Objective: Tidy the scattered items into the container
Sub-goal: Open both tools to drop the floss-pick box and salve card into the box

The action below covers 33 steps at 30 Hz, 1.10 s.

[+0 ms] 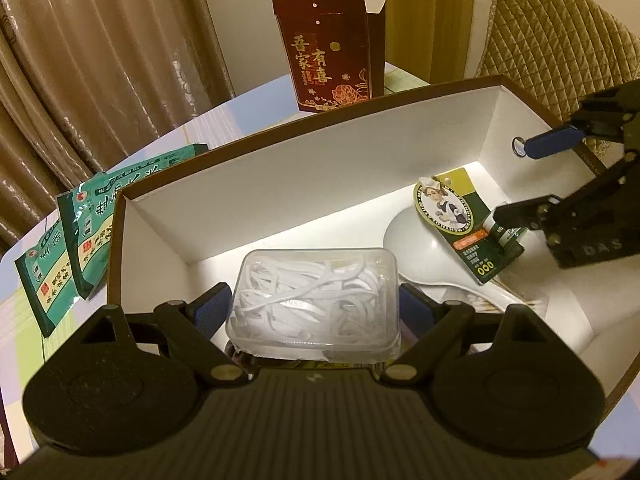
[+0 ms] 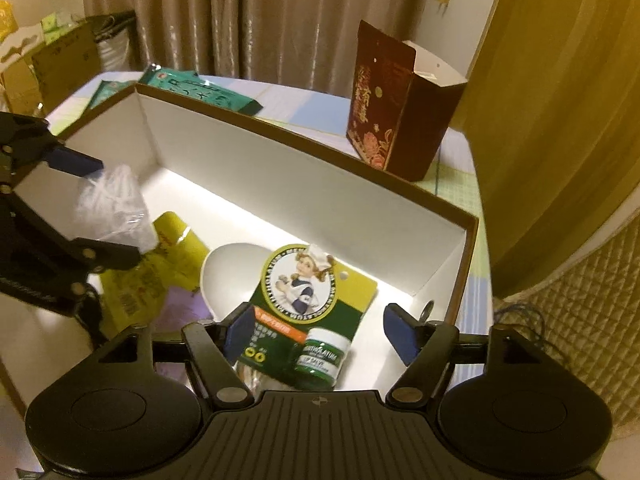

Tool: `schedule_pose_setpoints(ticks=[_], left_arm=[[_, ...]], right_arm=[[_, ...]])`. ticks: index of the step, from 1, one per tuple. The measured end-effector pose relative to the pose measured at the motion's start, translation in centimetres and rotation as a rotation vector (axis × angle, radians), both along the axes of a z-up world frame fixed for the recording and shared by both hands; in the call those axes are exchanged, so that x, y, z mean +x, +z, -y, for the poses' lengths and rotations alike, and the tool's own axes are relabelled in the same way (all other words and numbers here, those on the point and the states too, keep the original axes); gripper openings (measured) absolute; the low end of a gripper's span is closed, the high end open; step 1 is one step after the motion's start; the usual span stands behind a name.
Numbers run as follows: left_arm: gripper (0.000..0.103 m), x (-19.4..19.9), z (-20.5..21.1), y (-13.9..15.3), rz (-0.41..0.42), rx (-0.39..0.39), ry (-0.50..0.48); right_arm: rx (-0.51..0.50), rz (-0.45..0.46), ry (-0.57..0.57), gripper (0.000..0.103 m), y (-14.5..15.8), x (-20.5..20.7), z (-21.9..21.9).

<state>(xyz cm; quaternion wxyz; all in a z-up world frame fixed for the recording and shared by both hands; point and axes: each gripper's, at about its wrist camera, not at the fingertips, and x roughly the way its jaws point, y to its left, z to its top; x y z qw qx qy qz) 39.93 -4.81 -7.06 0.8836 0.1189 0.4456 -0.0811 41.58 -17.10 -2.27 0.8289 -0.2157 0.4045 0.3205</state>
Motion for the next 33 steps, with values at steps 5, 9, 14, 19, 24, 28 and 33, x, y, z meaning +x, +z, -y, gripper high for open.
schedule_pose_setpoints(ticks=[5,9,14,19,24,28,33], left_arm=[[0.087,0.5,0.3,-0.3,-0.004,0.009,0.011],[0.088,0.7,0.6,-0.4,0.008,0.018,0.027],[0.094,0.8,0.6,0.0,0.022,0.035,0.043],[0.094,0.5,0.3,0.5,0.010,0.029,0.067],[0.095,-0.1,-0.1,0.7,-0.023,0.037,0.102],[0.097,-0.7,-0.4,1.0,-0.043,0.045,0.135],[0.097,-1.9,-0.4,2.1,-0.044,0.052,0.164]], right_arm=[[0.008,-0.005,0.024,0.076,0.1,-0.6,0.0],[0.015,-0.012,0.037,0.082,0.3,-0.9,0.2],[0.050,-0.039,0.060,0.091,0.6,-1.3,0.6],[0.071,-0.076,0.076,0.099,0.6,-1.9,0.7],[0.064,-0.085,0.083,0.101,0.5,-2.4,0.5],[0.063,-0.095,0.085,0.101,0.7,-2.9,0.5],[0.070,-0.084,0.075,0.101,1.3,-3.7,0.9]])
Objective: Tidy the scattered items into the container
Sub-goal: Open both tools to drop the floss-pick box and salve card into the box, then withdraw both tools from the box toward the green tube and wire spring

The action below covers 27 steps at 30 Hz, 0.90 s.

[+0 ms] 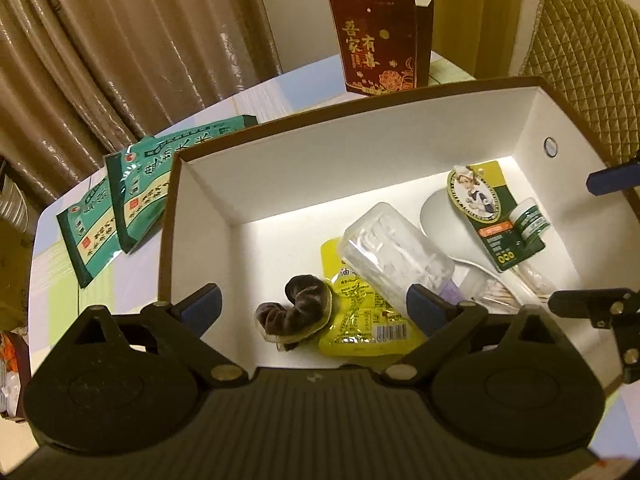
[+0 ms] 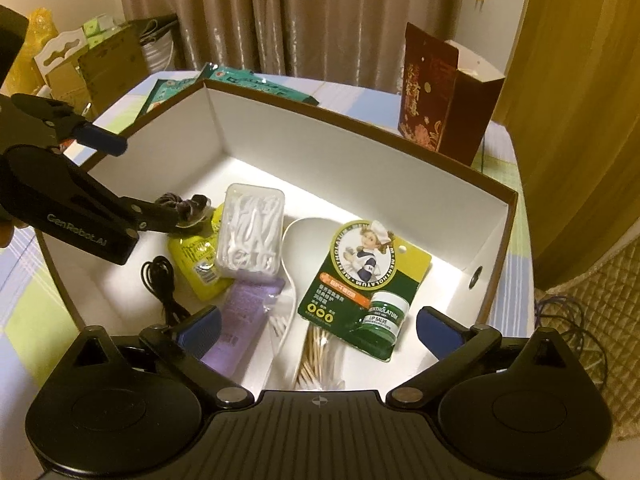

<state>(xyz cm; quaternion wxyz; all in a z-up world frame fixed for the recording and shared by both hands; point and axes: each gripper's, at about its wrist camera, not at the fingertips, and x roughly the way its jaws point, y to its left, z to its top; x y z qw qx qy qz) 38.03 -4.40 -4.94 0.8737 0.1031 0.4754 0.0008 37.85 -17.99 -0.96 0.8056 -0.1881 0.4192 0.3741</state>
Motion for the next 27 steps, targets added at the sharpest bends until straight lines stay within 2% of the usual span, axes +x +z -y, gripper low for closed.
schedule_pose_setpoints(ticks=[14,27], left_arm=[[0.097,-3.8,1.1,3.5,0.043,-0.003,0.047],[0.097,-9.1,1.0,6.1,0.104,-0.034,0.023]], right_arm=[[0.068,0.051,-0.065,0.101,2.5,-2.4,2.4],[0.141,0.100,-0.122,0.101,4.4,-7.4,3.9]])
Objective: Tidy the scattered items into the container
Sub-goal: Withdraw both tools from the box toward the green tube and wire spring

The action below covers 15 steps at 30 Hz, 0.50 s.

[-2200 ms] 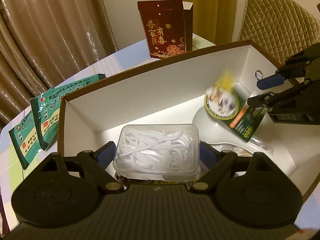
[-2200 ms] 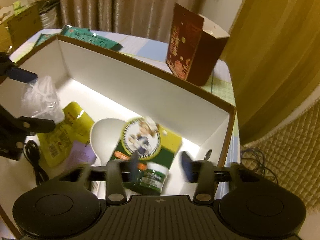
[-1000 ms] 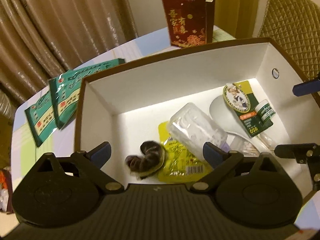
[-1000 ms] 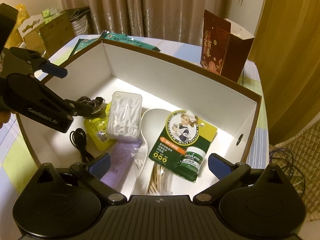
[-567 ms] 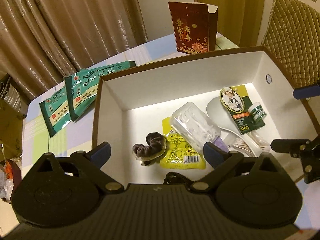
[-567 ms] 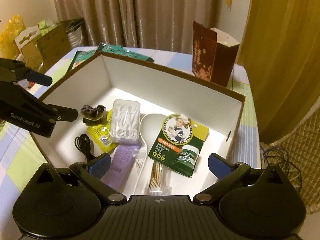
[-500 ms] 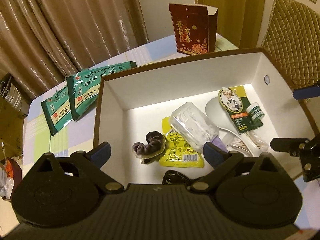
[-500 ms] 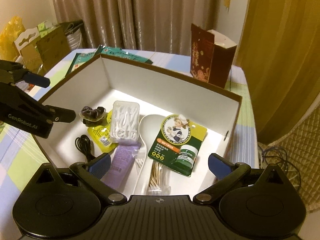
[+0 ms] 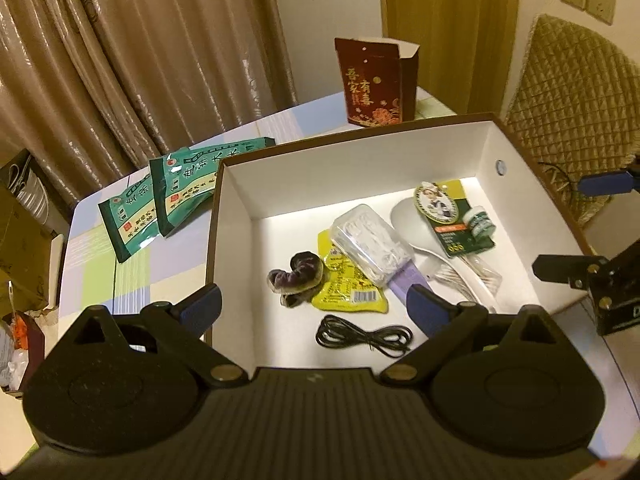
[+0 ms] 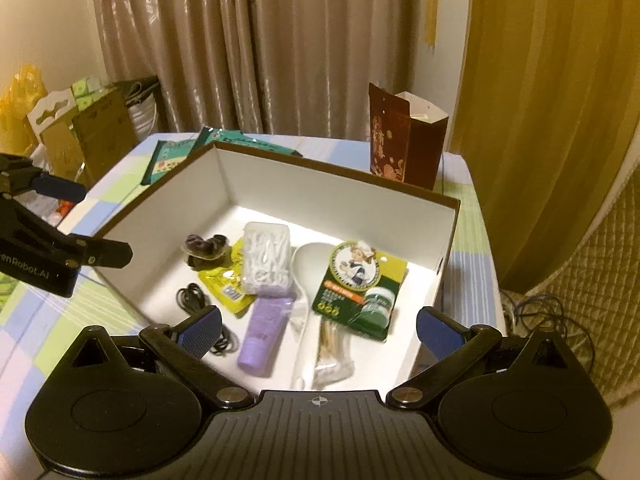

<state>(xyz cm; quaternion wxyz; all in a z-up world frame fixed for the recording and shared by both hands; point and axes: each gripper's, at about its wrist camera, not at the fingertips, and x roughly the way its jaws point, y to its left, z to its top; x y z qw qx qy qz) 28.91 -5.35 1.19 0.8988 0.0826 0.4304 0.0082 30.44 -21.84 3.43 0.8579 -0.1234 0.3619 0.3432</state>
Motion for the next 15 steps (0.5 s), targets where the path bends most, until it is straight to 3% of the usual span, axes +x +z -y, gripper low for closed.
schedule_pose_setpoints(ticks=[15], left_arm=[[0.097,-9.7,-1.9,0.0,-0.004,-0.023,-0.095]], right_arm=[[0.074,-0.021,-0.138,0.101,0.5,-10.3,-0.3]])
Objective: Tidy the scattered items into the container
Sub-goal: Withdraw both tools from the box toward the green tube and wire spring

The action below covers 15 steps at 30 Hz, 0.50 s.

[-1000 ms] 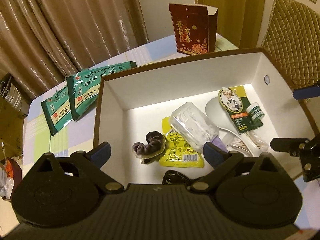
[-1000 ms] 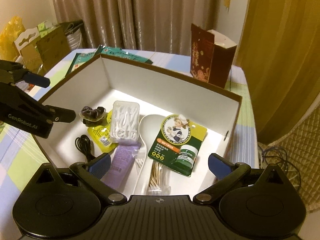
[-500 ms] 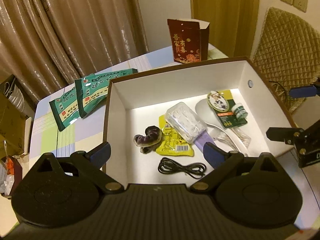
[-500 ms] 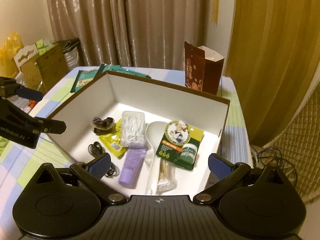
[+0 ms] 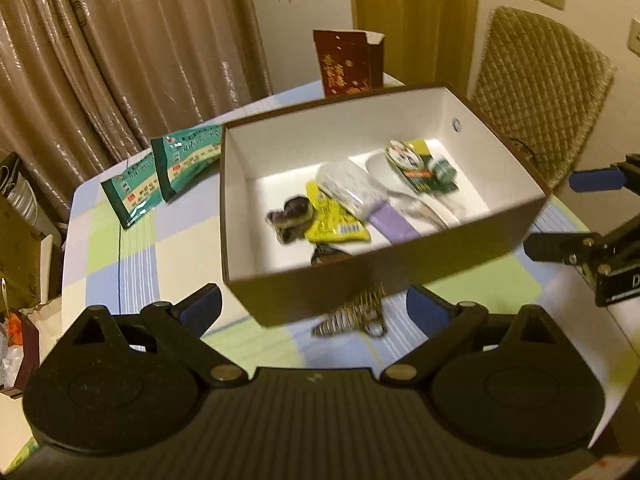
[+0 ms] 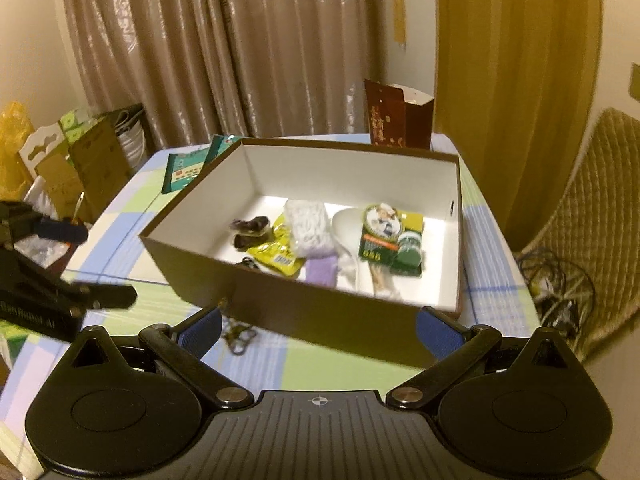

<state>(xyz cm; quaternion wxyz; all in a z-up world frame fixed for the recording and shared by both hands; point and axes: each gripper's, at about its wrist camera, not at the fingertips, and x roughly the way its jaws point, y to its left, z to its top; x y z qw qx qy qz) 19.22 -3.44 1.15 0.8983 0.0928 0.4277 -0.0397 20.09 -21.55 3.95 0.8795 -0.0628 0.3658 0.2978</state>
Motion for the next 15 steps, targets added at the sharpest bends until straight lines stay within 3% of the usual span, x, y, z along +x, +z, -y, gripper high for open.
schedule_pose_setpoints(ticks=[15], left_arm=[[0.096,-5.0,-0.5,-3.1,-0.046,-0.033,-0.064]], right_arm=[[-0.024,-0.082,-0.045,0.101,-3.1,-5.8,0.1]])
